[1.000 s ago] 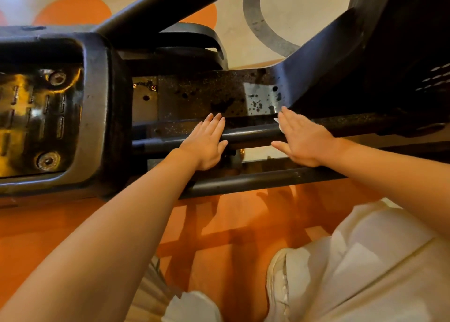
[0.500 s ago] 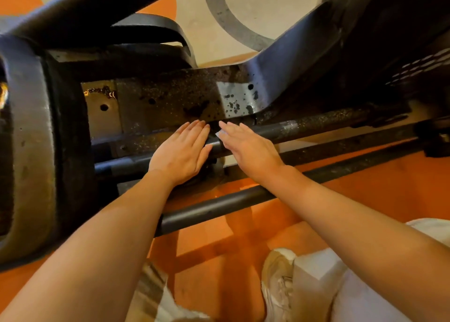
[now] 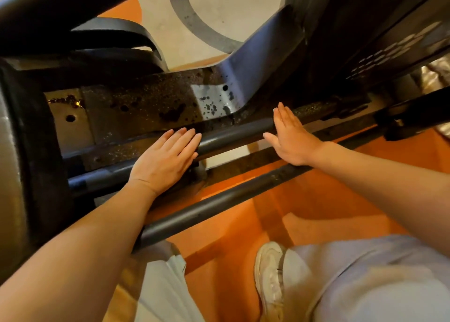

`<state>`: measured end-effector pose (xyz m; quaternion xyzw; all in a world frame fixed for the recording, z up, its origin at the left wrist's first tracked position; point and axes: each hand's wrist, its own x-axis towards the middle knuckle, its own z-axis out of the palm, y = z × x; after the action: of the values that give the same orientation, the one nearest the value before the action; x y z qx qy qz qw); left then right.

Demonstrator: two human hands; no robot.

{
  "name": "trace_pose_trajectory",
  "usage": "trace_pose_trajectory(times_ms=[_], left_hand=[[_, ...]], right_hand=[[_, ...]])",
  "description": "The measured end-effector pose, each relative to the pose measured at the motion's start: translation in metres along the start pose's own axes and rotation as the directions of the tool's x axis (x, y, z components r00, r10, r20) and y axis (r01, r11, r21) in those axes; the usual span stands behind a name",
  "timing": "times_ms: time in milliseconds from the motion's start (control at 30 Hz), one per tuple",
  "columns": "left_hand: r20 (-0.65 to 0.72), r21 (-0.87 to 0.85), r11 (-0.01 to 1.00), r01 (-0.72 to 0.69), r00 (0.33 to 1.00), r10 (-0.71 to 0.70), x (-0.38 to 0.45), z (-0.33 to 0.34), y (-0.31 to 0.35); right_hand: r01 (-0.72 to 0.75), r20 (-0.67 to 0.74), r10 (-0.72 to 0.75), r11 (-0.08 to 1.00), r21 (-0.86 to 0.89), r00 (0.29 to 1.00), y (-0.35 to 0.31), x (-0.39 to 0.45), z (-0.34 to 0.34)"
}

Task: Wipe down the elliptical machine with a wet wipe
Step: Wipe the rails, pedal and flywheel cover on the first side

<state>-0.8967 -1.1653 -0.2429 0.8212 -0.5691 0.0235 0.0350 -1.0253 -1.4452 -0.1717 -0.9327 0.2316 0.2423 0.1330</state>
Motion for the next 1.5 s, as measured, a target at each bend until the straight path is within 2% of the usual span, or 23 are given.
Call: trace_pose_trajectory(times_ms=[67, 100, 167, 267, 333, 400, 467, 533, 600, 633, 733, 833, 933, 1000, 1067, 1167, 1233, 1300, 1367, 1433, 1500], left_hand=[[0.008, 0.004, 1.000, -0.018, 1.000, 0.018, 0.000, 0.001, -0.001], [0.011, 0.007, 1.000, -0.025, 1.000, 0.025, 0.000, 0.001, -0.001], [0.010, 0.012, 0.999, -0.037, 0.999, 0.037, -0.001, 0.002, -0.002], [0.013, 0.019, 0.999, -0.038, 0.999, 0.037, -0.001, 0.001, -0.003], [0.009, 0.005, 0.999, -0.034, 0.999, 0.034, 0.000, 0.000, -0.001], [0.019, -0.006, 1.000, -0.025, 1.000, 0.025, 0.001, -0.002, 0.000], [0.041, -0.006, 1.000, -0.002, 0.999, 0.002, 0.002, -0.004, -0.001], [0.056, -0.005, 1.000, 0.023, 0.998, -0.023, 0.004, -0.006, 0.000], [0.058, -0.005, 1.000, 0.006, 0.998, -0.006, 0.009, -0.007, 0.005], [0.060, -0.002, 1.000, -0.016, 0.998, 0.016, 0.014, -0.007, 0.009], [0.077, -0.017, 0.998, -0.053, 0.996, 0.054, 0.036, -0.005, 0.024], [0.086, -0.040, 0.999, 0.005, 0.996, -0.002, 0.053, -0.005, 0.033], [0.094, -0.060, 0.998, 0.037, 0.995, -0.031, 0.061, -0.003, 0.036], [0.090, -0.058, 0.998, 0.033, 0.996, -0.028, 0.063, -0.003, 0.037], [0.085, -0.053, 0.998, 0.022, 0.996, -0.018, 0.068, -0.002, 0.039], [0.058, -0.047, 0.999, -0.003, 0.998, 0.006, 0.079, -0.004, 0.047], [0.038, -0.064, 0.998, -0.026, 0.999, 0.029, 0.089, -0.003, 0.055], [0.036, -0.073, 0.997, -0.038, 0.999, 0.041, 0.095, 0.001, 0.060], [0.037, -0.047, 0.998, -0.049, 0.998, 0.050, 0.095, 0.004, 0.060], [0.027, -0.037, 0.998, -0.053, 0.998, 0.054, 0.095, 0.005, 0.060], [0.019, -0.041, 0.997, -0.061, 0.998, 0.062, 0.094, 0.004, 0.061]], right_hand=[[-0.039, -0.035, 0.042, 0.997, 0.061, 0.999, -0.015, 0.000, 0.008], [0.000, -0.033, 0.003, 0.997, 0.073, 0.999, -0.024, 0.001, 0.012], [0.171, 0.015, -0.173, 0.982, 0.079, 0.985, -0.041, -0.001, 0.018], [0.416, 0.094, -0.419, 0.908, 0.055, 0.903, -0.044, -0.003, 0.016], [0.456, 0.125, -0.453, 0.890, 0.005, 0.883, -0.030, -0.004, 0.008], [0.355, 0.114, -0.351, 0.934, -0.019, 0.929, -0.006, -0.003, 0.002], [0.154, 0.089, -0.153, 0.988, 0.003, 0.984, 0.019, -0.002, -0.003], [-0.038, 0.066, 0.038, 0.999, -0.003, 0.997, 0.039, -0.002, -0.006], [-0.126, 0.069, 0.124, 0.992, 0.024, 0.990, 0.045, -0.002, -0.006], [-0.119, 0.082, 0.115, 0.992, 0.041, 0.990, 0.043, -0.002, -0.007], [0.088, 0.149, -0.099, 0.993, 0.080, 0.984, 0.020, -0.002, -0.002], [0.324, 0.218, -0.326, 0.945, 0.046, 0.920, 0.007, -0.002, 0.002], [0.380, 0.212, -0.388, 0.921, 0.080, 0.897, 0.015, -0.003, -0.001], [0.281, 0.123, -0.300, 0.948, 0.150, 0.946, 0.026, -0.001, 0.000], [0.075, 0.018, -0.078, 0.986, 0.149, 0.997, 0.044, 0.004, 0.002], [-0.197, -0.077, 0.212, 0.966, 0.170, 0.974, 0.074, 0.013, 0.001], [-0.277, -0.122, 0.310, 0.933, 0.230, 0.943, 0.084, 0.021, 0.000], [-0.301, -0.139, 0.346, 0.915, 0.268, 0.928, 0.083, 0.026, 0.000], [-0.223, -0.128, 0.262, 0.939, 0.262, 0.956, 0.080, 0.026, -0.002], [0.006, -0.085, 0.016, 0.969, 0.246, 0.996, 0.079, 0.019, -0.005], [0.205, -0.014, -0.208, 0.945, 0.254, 0.978, 0.081, 0.012, -0.007]])
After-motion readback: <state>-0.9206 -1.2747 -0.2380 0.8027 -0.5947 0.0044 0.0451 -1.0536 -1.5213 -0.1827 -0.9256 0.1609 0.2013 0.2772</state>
